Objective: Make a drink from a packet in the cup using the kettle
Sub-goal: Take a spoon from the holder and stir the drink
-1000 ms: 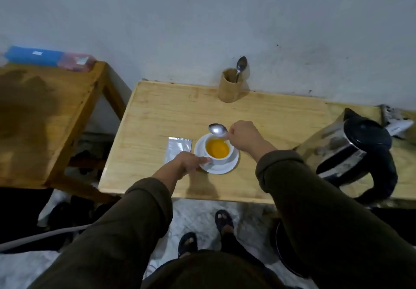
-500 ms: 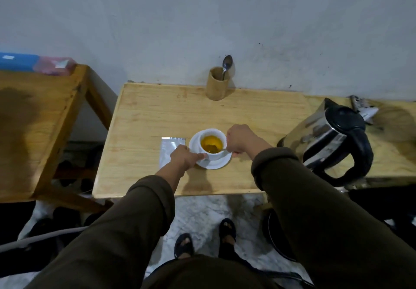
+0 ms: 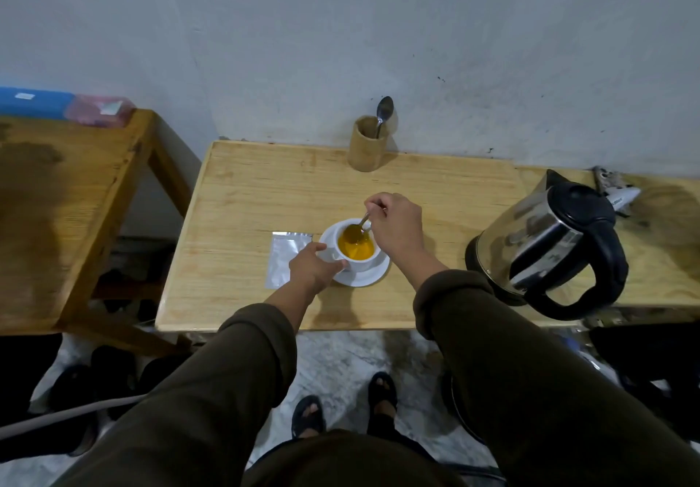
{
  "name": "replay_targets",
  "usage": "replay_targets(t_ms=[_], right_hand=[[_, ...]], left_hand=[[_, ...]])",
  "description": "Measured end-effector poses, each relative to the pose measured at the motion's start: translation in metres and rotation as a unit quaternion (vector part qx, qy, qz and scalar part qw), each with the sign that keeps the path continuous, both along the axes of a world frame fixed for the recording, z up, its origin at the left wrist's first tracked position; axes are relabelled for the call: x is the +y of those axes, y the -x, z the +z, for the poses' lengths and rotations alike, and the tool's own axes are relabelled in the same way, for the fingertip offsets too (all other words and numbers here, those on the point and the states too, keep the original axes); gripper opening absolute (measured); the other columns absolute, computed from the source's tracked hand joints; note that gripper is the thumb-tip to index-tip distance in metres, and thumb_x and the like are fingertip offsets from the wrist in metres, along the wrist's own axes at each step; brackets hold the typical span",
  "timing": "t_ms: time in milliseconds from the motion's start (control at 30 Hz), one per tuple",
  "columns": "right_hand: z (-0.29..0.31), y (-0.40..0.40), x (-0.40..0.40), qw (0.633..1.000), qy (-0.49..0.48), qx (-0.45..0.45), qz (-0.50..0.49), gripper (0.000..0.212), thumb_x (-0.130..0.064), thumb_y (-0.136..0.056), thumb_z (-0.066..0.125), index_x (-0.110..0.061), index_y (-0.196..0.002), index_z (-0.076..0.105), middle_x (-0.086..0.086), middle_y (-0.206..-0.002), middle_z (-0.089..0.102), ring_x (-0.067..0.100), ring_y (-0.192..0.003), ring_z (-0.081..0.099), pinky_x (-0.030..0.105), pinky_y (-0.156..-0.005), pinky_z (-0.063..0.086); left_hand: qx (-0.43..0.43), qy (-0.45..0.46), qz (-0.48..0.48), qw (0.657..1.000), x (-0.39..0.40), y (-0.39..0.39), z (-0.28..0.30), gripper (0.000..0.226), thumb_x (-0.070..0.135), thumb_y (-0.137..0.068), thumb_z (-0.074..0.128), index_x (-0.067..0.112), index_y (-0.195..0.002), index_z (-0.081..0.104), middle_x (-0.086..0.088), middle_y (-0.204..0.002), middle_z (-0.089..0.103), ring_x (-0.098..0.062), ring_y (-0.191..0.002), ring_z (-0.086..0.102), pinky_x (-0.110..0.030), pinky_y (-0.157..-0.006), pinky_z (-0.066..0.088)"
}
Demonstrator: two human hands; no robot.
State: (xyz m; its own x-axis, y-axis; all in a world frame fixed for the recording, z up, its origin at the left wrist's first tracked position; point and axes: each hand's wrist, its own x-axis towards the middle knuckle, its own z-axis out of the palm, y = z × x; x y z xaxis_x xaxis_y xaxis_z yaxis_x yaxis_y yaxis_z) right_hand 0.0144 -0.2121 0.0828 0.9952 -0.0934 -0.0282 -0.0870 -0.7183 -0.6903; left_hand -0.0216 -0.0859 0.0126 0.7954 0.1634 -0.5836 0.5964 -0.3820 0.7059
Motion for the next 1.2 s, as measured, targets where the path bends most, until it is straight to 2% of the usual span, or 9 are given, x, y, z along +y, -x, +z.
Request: replay_targets(t_ms=[67,133,200,400,600,833,967,1033,1200], right_hand=[[-0.002,0.003,0.000,0.999,0.033,-0.016,0.029,0.025,-0.012,-0.095,0.047,-0.006,-0.107,0.069,0.013,-0.112,0.067,0.024,-0.107,0.059,0.015,-0.079,0.034],[-0.006,0.004,0.000,0.998,0.040,-0.011,0.046,0.026,-0.012,-0.096,0.046,-0.006,-0.108,0.069,0.014,-0.113,0.067,0.025,-0.108,0.059,0.021,-0.085,0.038],[-0.009,0.008,0.000,0.998,0.037,0.000,0.050,0.026,-0.011,-0.095,0.047,-0.005,-0.107,0.069,0.015,-0.111,0.068,0.026,-0.107,0.060,0.027,-0.091,0.042],[-0.009,0.010,0.000,0.998,0.021,0.023,0.060,0.024,-0.009,-0.093,0.046,-0.005,-0.096,0.070,0.014,-0.102,0.071,0.027,-0.098,0.064,0.034,-0.091,0.050],[-0.006,0.007,-0.006,0.992,0.106,0.022,0.063,0.025,-0.007,-0.095,0.043,-0.004,-0.104,0.066,0.013,-0.113,0.062,0.026,-0.104,0.058,0.025,-0.080,0.041],[-0.008,0.009,-0.006,0.996,0.057,0.037,0.052,0.031,-0.012,-0.098,0.040,-0.005,-0.111,0.066,0.015,-0.117,0.064,0.029,-0.109,0.059,0.033,-0.094,0.045],[-0.007,0.008,-0.004,0.997,0.026,0.053,0.051,0.028,-0.012,-0.096,0.041,-0.004,-0.102,0.068,0.014,-0.108,0.069,0.028,-0.103,0.063,0.032,-0.091,0.047],[-0.005,0.007,-0.006,0.996,0.048,0.052,0.058,0.027,-0.009,-0.095,0.042,-0.004,-0.100,0.067,0.013,-0.107,0.069,0.028,-0.103,0.061,0.032,-0.088,0.047],[-0.003,0.003,-0.010,0.990,0.123,0.024,0.063,0.028,-0.007,-0.096,0.041,-0.005,-0.110,0.066,0.016,-0.114,0.063,0.030,-0.105,0.058,0.033,-0.087,0.046]], left_hand=[[-0.016,0.012,0.007,1.000,-0.001,0.002,0.000,0.069,0.033,-0.081,0.071,0.021,-0.141,0.041,-0.010,-0.143,0.049,-0.026,-0.129,0.049,-0.031,-0.100,0.043],[-0.028,0.011,0.001,1.000,-0.002,0.002,0.000,0.068,0.032,-0.082,0.070,0.024,-0.143,0.040,-0.008,-0.147,0.046,-0.025,-0.132,0.047,-0.032,-0.104,0.041],[-0.028,0.005,-0.006,1.000,-0.003,0.003,-0.001,0.063,0.033,-0.084,0.068,0.024,-0.142,0.043,-0.008,-0.147,0.046,-0.026,-0.132,0.047,-0.033,-0.104,0.041],[-0.027,0.002,-0.004,1.000,-0.004,0.003,-0.003,0.059,0.033,-0.085,0.066,0.024,-0.140,0.046,-0.009,-0.147,0.046,-0.026,-0.132,0.046,-0.032,-0.101,0.043],[-0.023,0.013,0.007,1.000,-0.004,0.002,-0.003,0.059,0.033,-0.085,0.067,0.025,-0.140,0.046,-0.009,-0.146,0.046,-0.027,-0.130,0.048,-0.032,-0.097,0.045],[-0.028,0.006,0.008,1.000,-0.004,0.002,-0.003,0.058,0.032,-0.085,0.067,0.024,-0.139,0.047,-0.009,-0.146,0.046,-0.027,-0.130,0.048,-0.031,-0.096,0.044],[-0.026,0.012,0.010,1.000,-0.003,0.001,-0.003,0.058,0.032,-0.084,0.067,0.025,-0.139,0.048,-0.009,-0.145,0.047,-0.027,-0.128,0.049,-0.032,-0.097,0.045],[-0.021,0.017,0.013,1.000,-0.003,0.001,-0.004,0.058,0.032,-0.084,0.068,0.026,-0.138,0.048,-0.010,-0.144,0.048,-0.027,-0.127,0.050,-0.034,-0.097,0.047],[-0.024,0.012,0.010,1.000,-0.003,0.000,-0.005,0.058,0.032,-0.084,0.067,0.026,-0.138,0.048,-0.009,-0.146,0.047,-0.027,-0.130,0.047,-0.035,-0.102,0.044]])
